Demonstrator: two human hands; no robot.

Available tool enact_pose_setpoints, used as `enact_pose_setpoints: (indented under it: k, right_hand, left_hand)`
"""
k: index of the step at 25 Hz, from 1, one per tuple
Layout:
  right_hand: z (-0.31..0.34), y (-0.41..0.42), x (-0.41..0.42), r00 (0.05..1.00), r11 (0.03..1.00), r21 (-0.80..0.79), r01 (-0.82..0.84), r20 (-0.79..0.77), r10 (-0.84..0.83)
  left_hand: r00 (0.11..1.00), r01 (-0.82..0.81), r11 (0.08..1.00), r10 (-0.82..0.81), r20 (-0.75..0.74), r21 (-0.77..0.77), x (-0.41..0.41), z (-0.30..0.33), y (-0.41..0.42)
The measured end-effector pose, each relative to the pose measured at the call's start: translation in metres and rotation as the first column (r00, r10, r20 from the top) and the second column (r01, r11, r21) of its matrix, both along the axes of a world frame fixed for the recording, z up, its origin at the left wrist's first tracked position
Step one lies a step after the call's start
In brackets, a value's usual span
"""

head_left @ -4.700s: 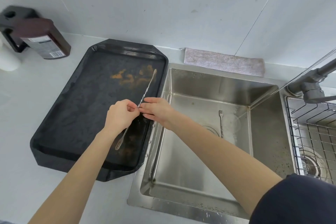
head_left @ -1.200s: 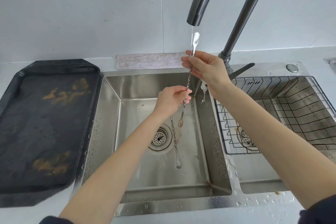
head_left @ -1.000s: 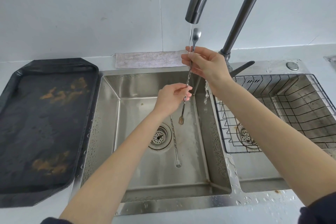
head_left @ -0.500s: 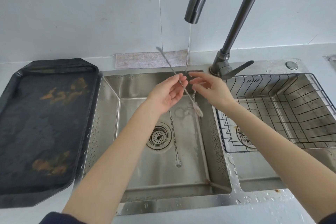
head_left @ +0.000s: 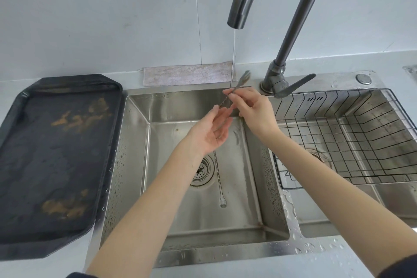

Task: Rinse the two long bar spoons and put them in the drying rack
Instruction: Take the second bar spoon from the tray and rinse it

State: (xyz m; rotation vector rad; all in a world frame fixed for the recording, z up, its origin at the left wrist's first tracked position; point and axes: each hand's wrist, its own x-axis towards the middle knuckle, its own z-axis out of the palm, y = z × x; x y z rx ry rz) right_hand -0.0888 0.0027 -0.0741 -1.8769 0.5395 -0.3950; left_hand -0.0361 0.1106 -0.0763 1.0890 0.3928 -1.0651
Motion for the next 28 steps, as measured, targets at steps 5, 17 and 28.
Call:
enact_pose_setpoints:
  k: [5, 17, 28]
  right_hand:
    - [0.002, 0.000, 0.013, 0.996, 0.999, -0.007, 0.054, -0.066, -0.054]
    - [0.006, -0.001, 0.007, 0.990, 0.996, 0.020, 0.086, -0.112, -0.084]
    - [0.007, -0.003, 0.007, 0.988, 0.994, -0.019, 0.111, -0.103, -0.113]
  left_hand:
    - [0.915, 0.115, 0.952, -0.212, 0.344, 0.282, -0.001, -0.001, 0.002]
    - [0.551, -0.042, 0.939, -0.264, 0.792, 0.342, 0.013, 0.031, -0.015]
    - [0.499, -0.038, 0.944, -0.267, 0.825, 0.329, 0.016, 0.034, -0.025]
